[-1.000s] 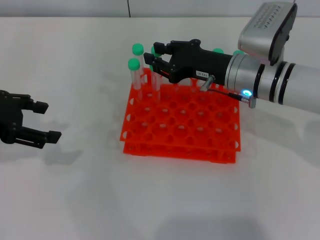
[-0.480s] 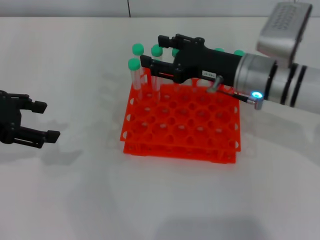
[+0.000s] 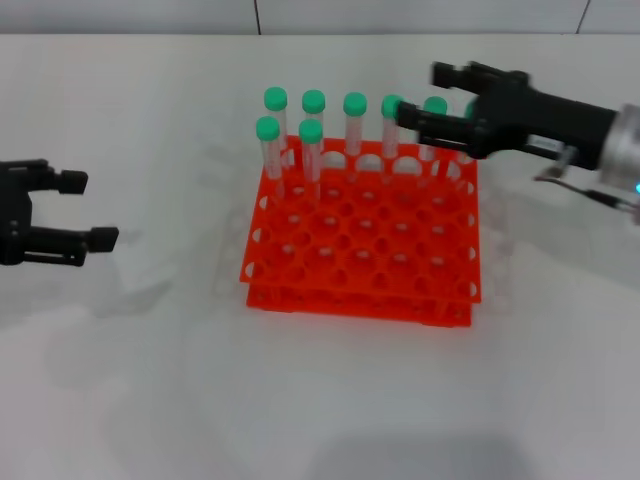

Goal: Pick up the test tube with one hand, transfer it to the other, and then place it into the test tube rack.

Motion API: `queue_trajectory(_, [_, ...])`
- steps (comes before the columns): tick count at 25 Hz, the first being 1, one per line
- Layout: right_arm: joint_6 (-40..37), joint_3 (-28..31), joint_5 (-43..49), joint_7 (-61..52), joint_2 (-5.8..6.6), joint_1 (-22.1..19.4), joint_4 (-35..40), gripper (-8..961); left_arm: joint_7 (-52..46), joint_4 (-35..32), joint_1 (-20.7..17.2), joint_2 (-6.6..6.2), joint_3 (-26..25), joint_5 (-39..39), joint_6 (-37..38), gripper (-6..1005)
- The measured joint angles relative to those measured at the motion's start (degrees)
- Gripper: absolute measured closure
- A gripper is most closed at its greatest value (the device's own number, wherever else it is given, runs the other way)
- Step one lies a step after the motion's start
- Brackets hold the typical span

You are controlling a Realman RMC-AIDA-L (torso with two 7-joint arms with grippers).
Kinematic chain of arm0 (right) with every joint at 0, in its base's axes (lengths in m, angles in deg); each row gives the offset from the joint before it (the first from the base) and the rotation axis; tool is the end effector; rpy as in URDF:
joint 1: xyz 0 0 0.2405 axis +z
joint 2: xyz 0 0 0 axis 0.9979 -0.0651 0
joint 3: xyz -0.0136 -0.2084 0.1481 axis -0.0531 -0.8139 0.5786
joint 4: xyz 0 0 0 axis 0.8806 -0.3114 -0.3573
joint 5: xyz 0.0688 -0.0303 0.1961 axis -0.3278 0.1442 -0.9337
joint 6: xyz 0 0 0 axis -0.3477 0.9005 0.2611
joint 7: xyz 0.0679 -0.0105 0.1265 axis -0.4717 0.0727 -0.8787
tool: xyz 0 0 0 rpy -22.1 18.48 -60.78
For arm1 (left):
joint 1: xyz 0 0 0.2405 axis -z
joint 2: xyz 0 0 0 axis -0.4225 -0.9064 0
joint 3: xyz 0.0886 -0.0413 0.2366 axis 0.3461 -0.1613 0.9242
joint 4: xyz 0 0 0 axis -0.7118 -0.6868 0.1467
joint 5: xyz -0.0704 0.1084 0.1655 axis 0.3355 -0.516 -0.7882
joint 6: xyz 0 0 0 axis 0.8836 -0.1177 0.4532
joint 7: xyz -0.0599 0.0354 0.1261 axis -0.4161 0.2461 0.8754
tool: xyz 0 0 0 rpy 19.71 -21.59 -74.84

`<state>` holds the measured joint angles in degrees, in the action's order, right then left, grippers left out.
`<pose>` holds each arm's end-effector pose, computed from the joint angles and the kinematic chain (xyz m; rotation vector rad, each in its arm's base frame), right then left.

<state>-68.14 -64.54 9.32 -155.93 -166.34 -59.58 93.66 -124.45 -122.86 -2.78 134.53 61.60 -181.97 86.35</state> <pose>0.2015 0.3751 -0.0105 -2.4809 0.4996 0.8938 -0.2823 0.3044 0.1145 -2.7266 -0.6261 -0.3154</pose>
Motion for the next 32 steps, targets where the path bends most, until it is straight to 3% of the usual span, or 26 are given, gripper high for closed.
queue_trajectory(3, [-3.2, 4.4, 6.2, -4.0, 0.69, -0.8, 0.8, 163, 1.3, 1.5, -0.7, 0.23, -2.2, 3.1, 0.0, 112])
queue_trajectory(5, [-9.3, 12.4, 16.2, -8.7, 1.44, -1.6, 2.0, 152, 2.0, 2.1, -1.1, 0.75, -3.9, 4.7, 0.2, 112])
queue_trajectory(11, [-16.5, 23.0, 28.8, -12.3, 1.19, -2.8, 4.9, 124, 3.1, 3.5, -2.6, 2.21, -5.1, 9.4, 0.3, 112])
queue_trajectory(21, [-18.4, 24.6, 34.1, -14.2, 1.09, -3.0, 7.8, 95, 3.3, 5.5, -2.8, 3.62, -5.0, 10.3, 1.5, 112])
queue_trajectory(32, [-20.9, 24.8, 34.5, -14.3, 0.90, -2.8, 8.4, 106, 3.3, 5.4, -2.7, 2.65, -4.8, 10.6, 4.1, 112])
